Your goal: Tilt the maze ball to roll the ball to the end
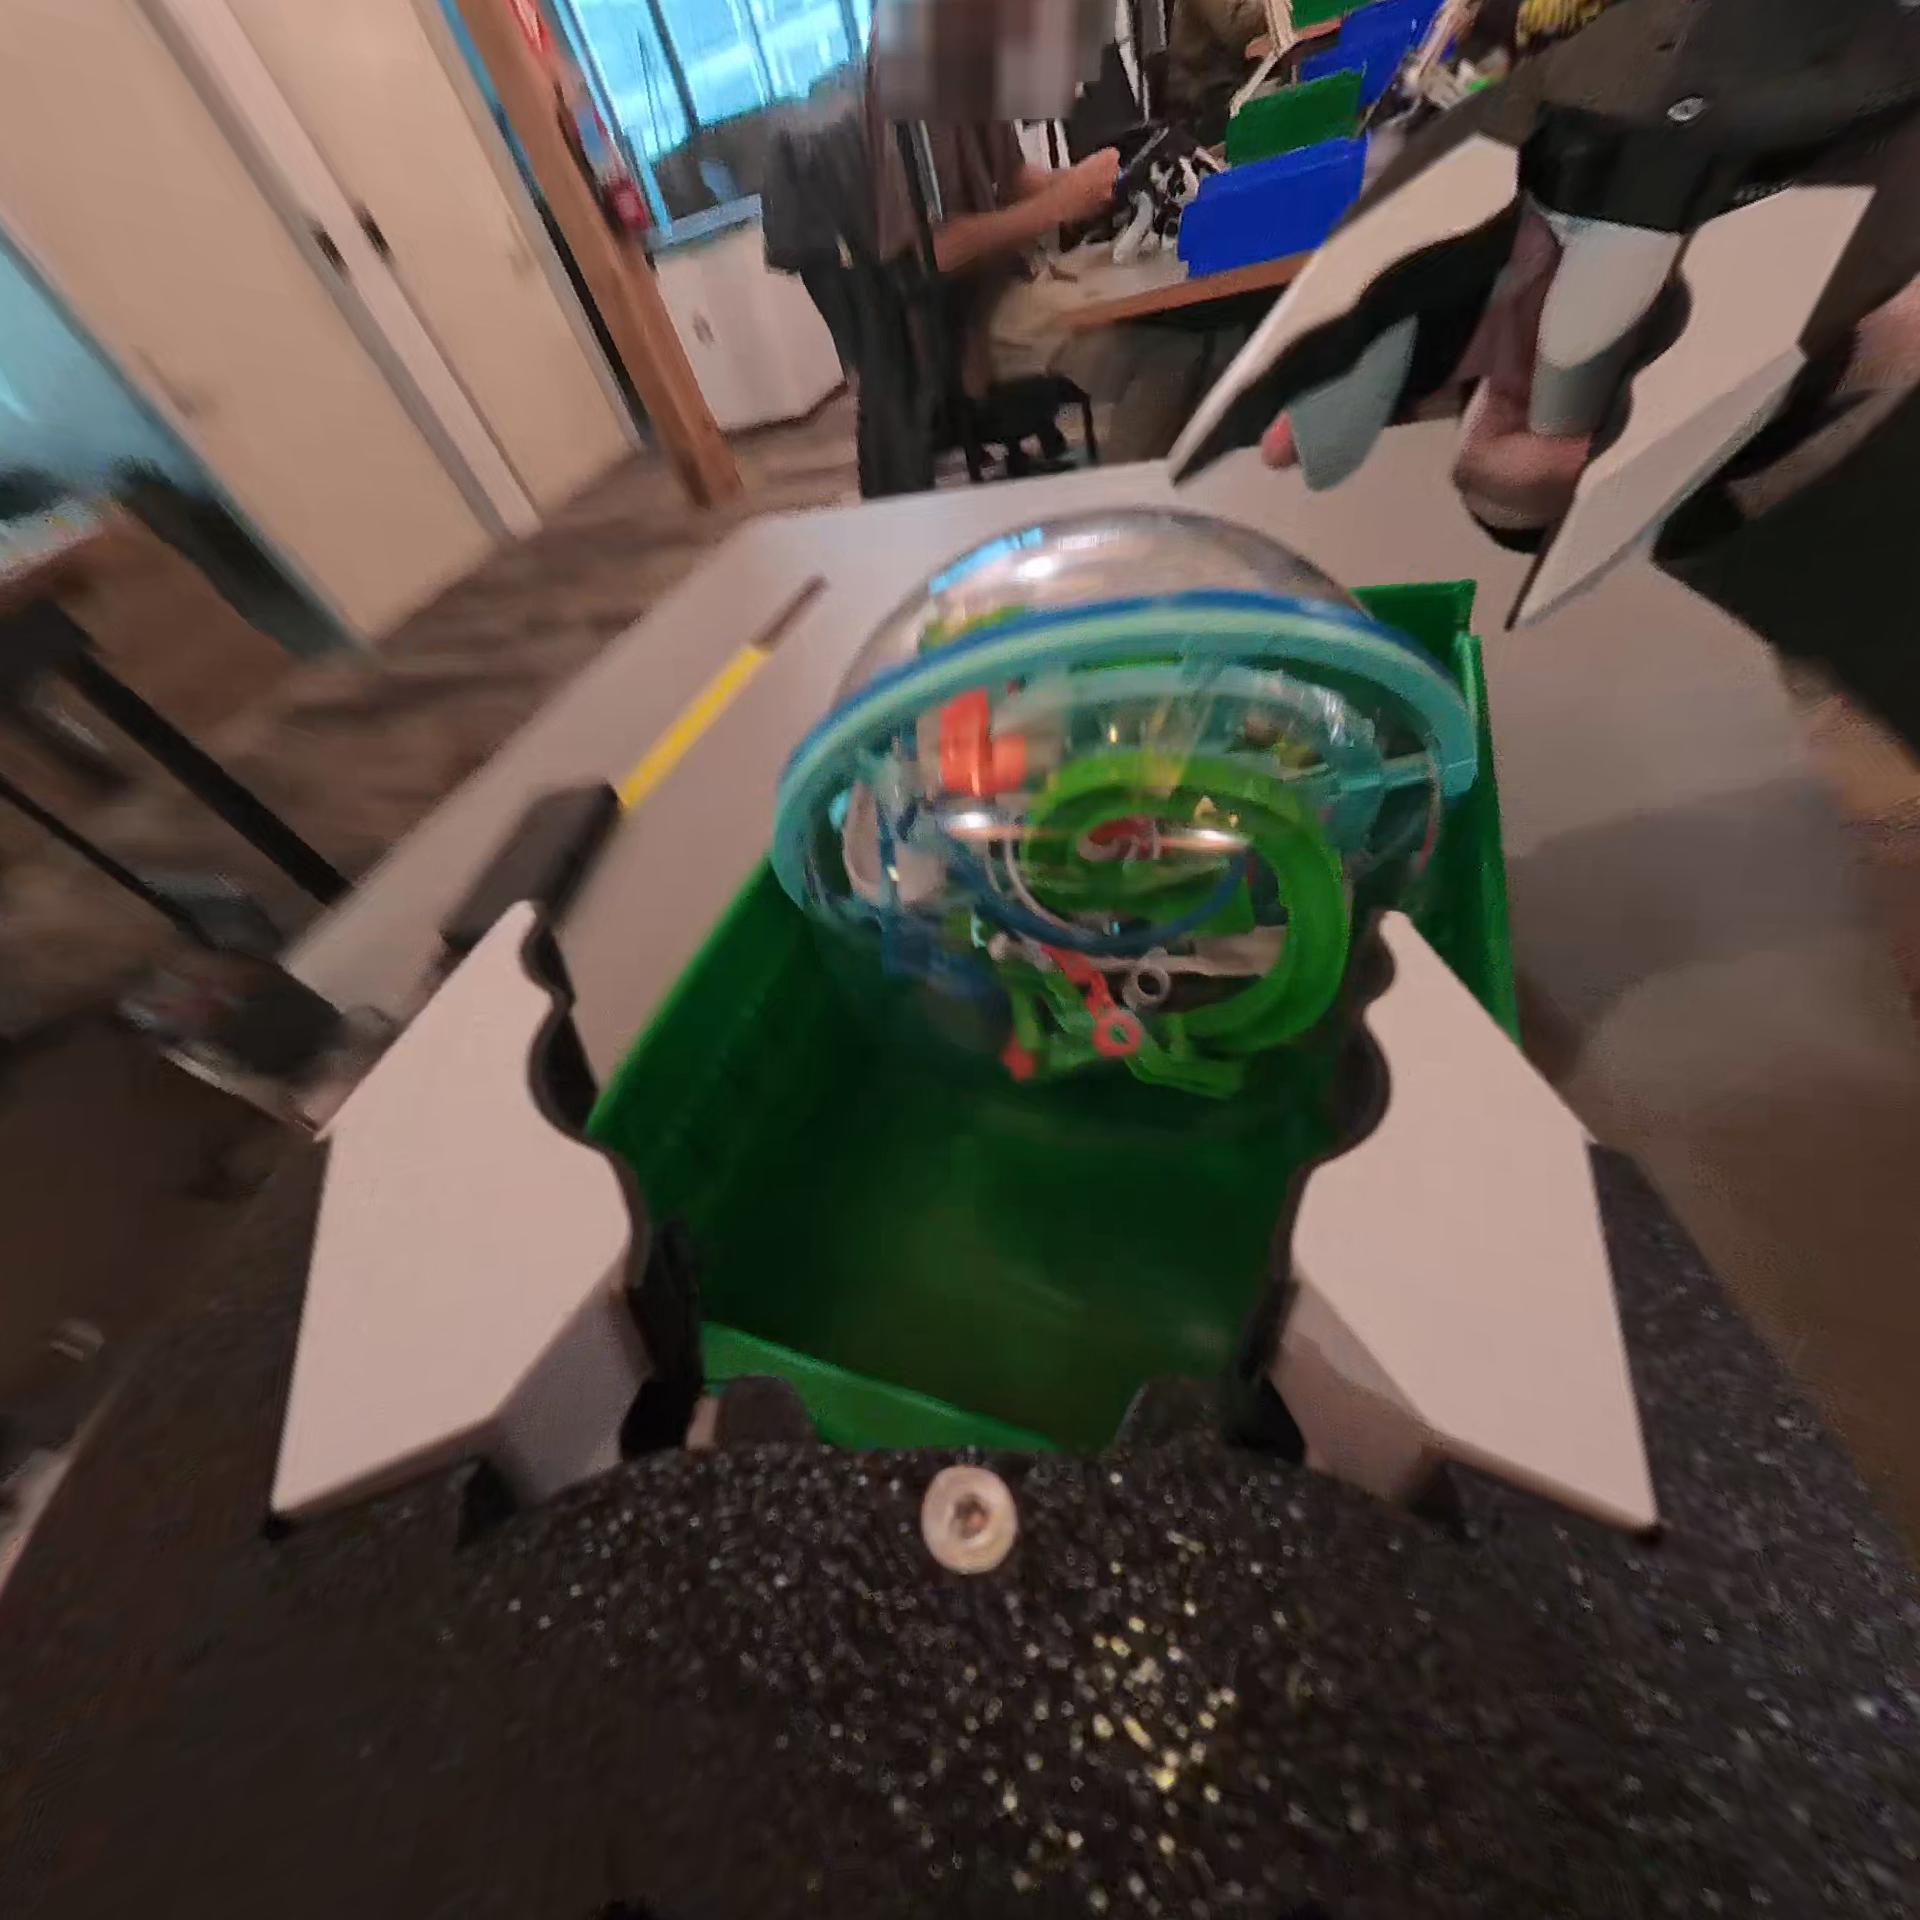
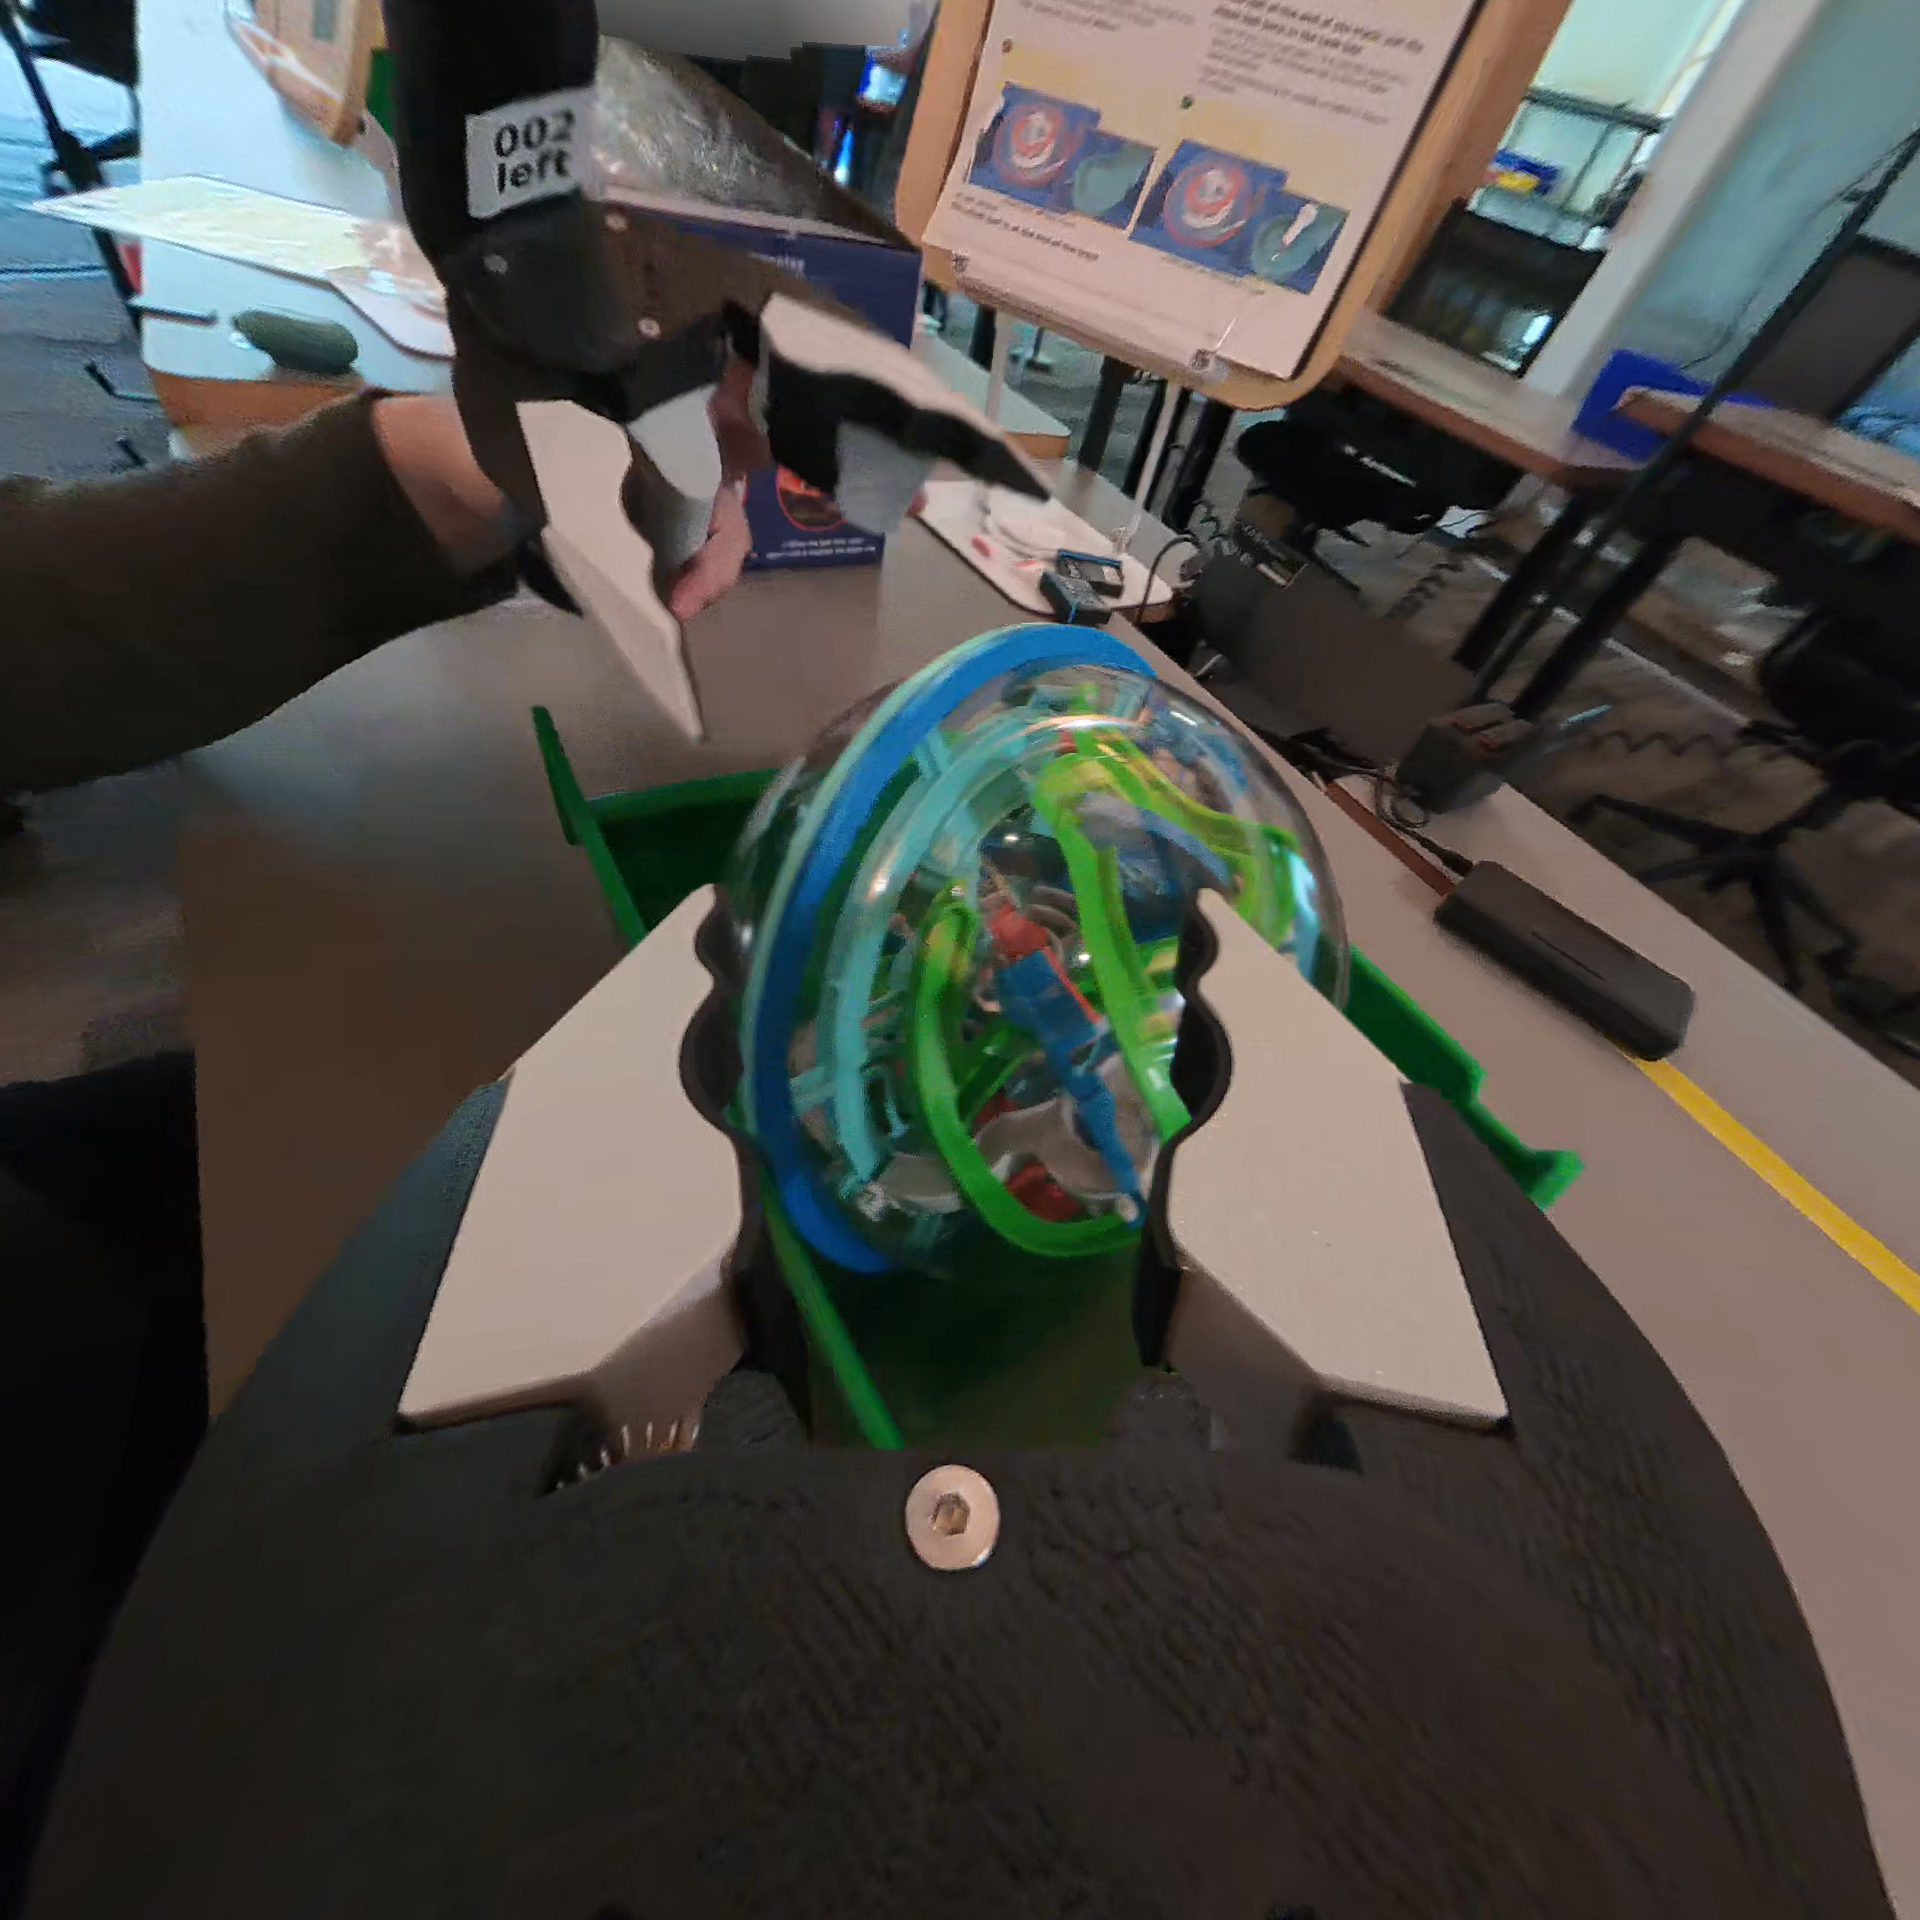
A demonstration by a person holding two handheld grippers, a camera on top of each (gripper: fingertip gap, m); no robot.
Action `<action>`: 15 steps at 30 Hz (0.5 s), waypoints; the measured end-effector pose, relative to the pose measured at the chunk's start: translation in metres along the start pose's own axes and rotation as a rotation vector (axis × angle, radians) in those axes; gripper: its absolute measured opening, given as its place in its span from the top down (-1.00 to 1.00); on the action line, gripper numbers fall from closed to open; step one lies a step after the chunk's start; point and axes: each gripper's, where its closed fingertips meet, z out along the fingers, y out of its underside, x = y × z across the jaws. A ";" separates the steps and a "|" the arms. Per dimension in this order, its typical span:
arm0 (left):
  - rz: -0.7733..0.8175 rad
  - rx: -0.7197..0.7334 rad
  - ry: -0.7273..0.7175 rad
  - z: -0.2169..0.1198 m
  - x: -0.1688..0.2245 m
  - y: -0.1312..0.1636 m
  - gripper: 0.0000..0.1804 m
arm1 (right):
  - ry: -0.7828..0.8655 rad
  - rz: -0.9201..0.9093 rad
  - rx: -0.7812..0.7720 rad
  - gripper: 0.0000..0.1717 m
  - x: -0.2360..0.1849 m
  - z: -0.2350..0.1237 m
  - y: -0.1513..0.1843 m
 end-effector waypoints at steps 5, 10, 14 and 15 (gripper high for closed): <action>0.356 0.027 0.037 0.003 0.016 -0.037 -0.12 | 0.141 0.009 0.028 0.32 -0.023 0.003 0.000; 0.608 -0.081 0.147 0.021 0.033 -0.038 0.21 | 0.303 -0.050 -0.011 0.50 -0.024 0.006 0.003; 0.743 -0.135 0.213 0.028 0.042 -0.040 0.33 | 0.417 -0.137 -0.055 0.64 -0.022 0.009 0.004; 0.771 -0.155 0.219 0.028 0.042 -0.041 0.35 | 0.436 -0.157 -0.064 0.67 -0.022 0.010 0.005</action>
